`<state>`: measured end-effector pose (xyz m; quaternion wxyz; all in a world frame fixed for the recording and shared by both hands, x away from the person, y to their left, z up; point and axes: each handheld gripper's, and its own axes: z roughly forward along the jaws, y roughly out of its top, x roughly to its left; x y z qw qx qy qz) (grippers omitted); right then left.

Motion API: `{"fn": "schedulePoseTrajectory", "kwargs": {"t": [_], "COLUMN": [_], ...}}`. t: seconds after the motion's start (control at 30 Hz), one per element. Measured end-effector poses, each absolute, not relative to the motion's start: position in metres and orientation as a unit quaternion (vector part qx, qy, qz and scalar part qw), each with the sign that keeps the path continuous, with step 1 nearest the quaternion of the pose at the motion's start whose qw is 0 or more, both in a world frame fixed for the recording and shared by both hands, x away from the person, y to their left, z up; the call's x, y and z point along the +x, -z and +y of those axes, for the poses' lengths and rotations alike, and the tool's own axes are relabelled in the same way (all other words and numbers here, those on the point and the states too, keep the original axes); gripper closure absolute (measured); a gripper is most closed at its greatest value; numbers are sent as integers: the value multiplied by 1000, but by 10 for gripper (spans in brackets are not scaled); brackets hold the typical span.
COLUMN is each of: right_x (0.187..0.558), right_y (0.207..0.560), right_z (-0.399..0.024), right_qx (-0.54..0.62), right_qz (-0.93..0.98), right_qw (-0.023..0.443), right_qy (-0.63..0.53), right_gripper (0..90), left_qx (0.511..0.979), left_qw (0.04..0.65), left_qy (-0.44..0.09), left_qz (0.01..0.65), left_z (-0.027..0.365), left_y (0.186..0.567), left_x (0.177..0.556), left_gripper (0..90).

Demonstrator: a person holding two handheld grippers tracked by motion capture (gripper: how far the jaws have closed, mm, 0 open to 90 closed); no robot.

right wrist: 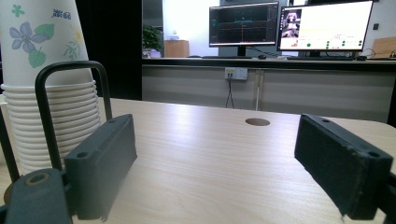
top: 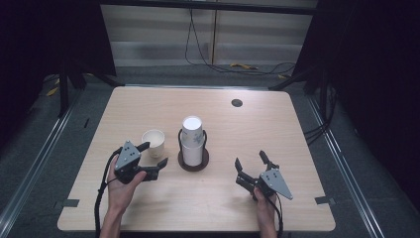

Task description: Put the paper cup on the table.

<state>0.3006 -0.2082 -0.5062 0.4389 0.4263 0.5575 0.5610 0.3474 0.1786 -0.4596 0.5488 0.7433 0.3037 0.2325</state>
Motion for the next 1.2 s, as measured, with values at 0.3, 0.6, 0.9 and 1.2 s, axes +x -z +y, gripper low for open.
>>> {"fn": "schedulePoseTrajectory", "kwargs": {"t": [0.3, 0.6, 0.9, 1.2], "right_x": [301, 301, 301, 302], "right_y": [506, 506, 506, 506], "right_z": [-208, -208, -208, -207], "right_qx": [425, 426, 427, 431], "right_qz": [558, 559, 560, 563], "right_qw": [439, 440, 440, 437], "right_qy": [-561, -559, -557, -554], "right_gripper": [121, 124, 125, 125], "left_qx": [734, 727, 694, 662], "left_qw": [559, 555, 581, 594], "left_qy": [-216, -243, -268, -311], "left_qz": [320, 322, 330, 335], "left_z": [172, 168, 172, 174], "left_y": [484, 500, 509, 511], "left_x": [336, 326, 314, 305], "left_gripper": [161, 161, 159, 160]}}
